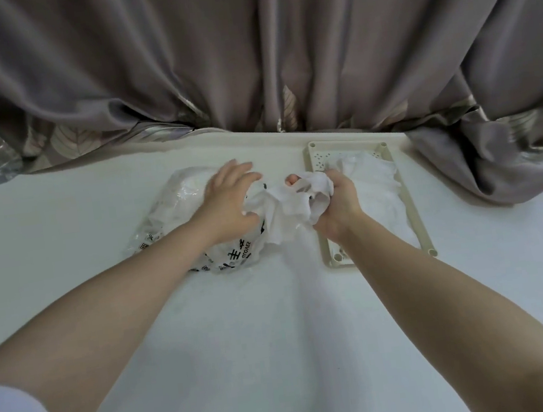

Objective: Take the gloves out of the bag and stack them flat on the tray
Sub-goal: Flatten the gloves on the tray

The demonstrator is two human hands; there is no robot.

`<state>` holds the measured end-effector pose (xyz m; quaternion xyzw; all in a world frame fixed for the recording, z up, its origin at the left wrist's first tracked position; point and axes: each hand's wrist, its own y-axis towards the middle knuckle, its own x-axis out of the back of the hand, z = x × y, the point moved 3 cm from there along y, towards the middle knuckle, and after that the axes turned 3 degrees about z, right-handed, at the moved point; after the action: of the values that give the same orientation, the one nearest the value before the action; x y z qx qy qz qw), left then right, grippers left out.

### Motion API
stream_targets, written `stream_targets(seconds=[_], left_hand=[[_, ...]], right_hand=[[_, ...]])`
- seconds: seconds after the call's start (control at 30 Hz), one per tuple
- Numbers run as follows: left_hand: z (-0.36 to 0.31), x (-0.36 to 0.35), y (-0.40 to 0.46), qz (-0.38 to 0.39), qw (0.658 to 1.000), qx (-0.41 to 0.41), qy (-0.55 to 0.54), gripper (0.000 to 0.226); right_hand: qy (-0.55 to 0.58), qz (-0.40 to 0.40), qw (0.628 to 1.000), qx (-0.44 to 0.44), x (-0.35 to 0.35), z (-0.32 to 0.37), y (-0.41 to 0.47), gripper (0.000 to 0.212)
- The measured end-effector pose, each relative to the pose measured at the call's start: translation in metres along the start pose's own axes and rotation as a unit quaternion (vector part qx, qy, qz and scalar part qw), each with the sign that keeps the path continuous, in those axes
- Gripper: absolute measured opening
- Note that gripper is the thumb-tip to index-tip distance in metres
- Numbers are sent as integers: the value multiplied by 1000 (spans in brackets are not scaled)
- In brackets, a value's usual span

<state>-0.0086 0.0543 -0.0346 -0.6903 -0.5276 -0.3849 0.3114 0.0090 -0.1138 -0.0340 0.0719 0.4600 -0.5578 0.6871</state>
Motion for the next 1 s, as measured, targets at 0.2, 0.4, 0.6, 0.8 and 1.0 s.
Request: stream_targets(seconds=[0.2, 0.4, 0.6, 0.8, 1.0], left_hand=[[-18, -7, -8, 55, 974, 45, -213, 9], [24, 0, -7, -9, 982, 146, -118, 11], [39, -12, -8, 134, 950, 179, 219, 57], [-2, -12, 17, 317, 876, 222, 287, 35], [-79, 7, 26, -41, 979, -25, -197, 59]], right_hand=[[-8, -8, 999, -34, -11, -10, -6, 28], [-103, 14, 994, -16, 2, -14, 9, 22], [-67, 20, 997, -27, 12, -6, 7, 21], [-27, 50, 998, -10, 17, 3, 0, 27], [-110, 84, 989, -44, 37, 19, -24, 41]])
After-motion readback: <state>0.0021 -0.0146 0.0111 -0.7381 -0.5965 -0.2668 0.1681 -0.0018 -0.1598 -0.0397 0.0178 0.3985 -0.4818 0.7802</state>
